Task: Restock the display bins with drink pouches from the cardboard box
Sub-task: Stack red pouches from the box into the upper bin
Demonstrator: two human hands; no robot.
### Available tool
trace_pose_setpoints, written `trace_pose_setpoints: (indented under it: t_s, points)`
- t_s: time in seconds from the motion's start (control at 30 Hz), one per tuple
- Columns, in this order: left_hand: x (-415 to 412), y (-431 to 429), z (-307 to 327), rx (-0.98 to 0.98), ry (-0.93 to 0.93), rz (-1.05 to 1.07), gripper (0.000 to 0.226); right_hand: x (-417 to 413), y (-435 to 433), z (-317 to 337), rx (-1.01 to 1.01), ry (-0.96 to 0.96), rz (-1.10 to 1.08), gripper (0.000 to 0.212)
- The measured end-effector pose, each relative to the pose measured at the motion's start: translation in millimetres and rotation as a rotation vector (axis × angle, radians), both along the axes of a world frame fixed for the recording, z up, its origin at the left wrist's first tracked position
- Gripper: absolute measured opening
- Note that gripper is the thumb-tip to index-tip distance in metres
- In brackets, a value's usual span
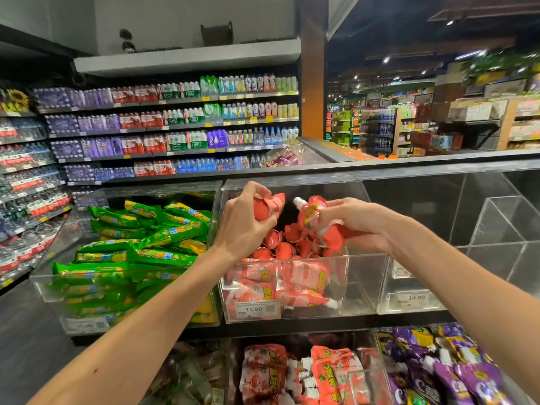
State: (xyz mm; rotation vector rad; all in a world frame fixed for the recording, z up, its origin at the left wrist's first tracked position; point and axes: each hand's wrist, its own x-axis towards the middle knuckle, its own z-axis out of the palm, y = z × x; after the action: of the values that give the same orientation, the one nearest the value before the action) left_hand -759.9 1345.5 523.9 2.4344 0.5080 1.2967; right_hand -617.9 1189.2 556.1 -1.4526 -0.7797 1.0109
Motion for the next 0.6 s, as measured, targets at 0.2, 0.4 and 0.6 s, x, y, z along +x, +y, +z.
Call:
trace_pose_setpoints:
  t_s: [0.2,0.4,0.6]
  points:
    - [20.0,11.3,-5.7,0.130,0.052,-0.037,0.027,5.2,27.2,-11.6,-0.084,-0.984,-0.355,0.056]
    - [48.4,18.0,-5.9,0.209,0.341,-0.021,0.042,10.4,68.7,-25.7,-0.072,-1.516,-0.313,0.031]
    - [70.4,27.5,-12.5,0.231,0.510,0.061,0.043,29.0,94.6,-35.4,-0.164,-1.476,-0.235,0.016]
